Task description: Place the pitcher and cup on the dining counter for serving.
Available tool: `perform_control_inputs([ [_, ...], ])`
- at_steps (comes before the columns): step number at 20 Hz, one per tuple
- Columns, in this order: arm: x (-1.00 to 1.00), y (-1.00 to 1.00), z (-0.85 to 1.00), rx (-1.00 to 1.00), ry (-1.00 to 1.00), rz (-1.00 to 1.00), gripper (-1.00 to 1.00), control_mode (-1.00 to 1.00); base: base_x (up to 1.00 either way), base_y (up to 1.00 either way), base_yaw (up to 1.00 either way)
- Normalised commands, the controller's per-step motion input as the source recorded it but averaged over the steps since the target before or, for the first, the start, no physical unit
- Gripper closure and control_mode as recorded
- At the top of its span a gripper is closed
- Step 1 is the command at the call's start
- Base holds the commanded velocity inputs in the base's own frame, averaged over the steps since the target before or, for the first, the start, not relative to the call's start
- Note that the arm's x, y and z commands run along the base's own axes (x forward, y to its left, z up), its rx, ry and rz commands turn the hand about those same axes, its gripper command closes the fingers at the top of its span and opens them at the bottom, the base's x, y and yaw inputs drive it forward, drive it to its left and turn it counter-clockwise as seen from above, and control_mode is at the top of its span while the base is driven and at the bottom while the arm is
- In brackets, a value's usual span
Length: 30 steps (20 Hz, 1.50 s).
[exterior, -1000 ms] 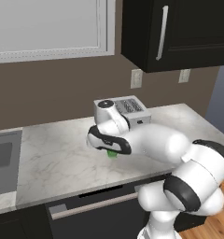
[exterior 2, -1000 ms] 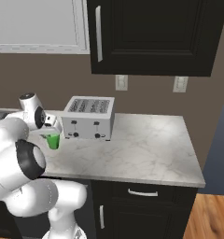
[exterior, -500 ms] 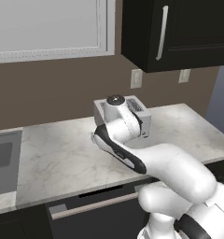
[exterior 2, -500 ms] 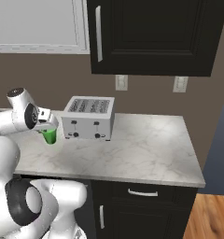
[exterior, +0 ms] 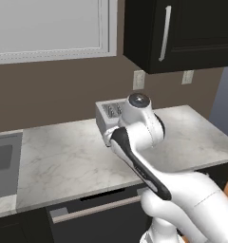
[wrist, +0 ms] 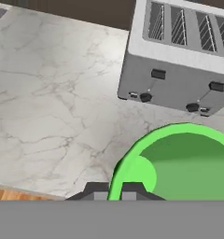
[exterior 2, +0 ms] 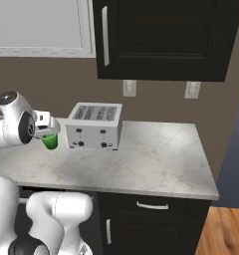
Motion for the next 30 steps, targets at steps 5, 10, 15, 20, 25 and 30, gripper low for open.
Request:
perform_control_inputs([
  [5,-0.15,-0.04,0.11,0.01,-0.03,0.05,1.00,1.00,-0.75,-0.23,0.39],
  [10,0.00,0.00,0.00,0.00,0.00,0.00,1.00,1.00,-0.90,-0.35,0.81],
  [15,0.00,0.00,0.00,0.00,0.00,0.00,1.00,1.00,-0.59,-0.31,0.97],
  [20,0.00,0.00,0.00,0.00,0.00,0.00,1.00,1.00,-0.38,-0.20,1.00],
  [25,0.00,0.00,0.00,0.00,0.00,0.00,1.00,1.00,-0.39,-0.15,1.00],
  [30,0.00,0.00,0.00,0.00,0.00,0.00,1.00,1.00,-0.40,-0.17,0.99],
])
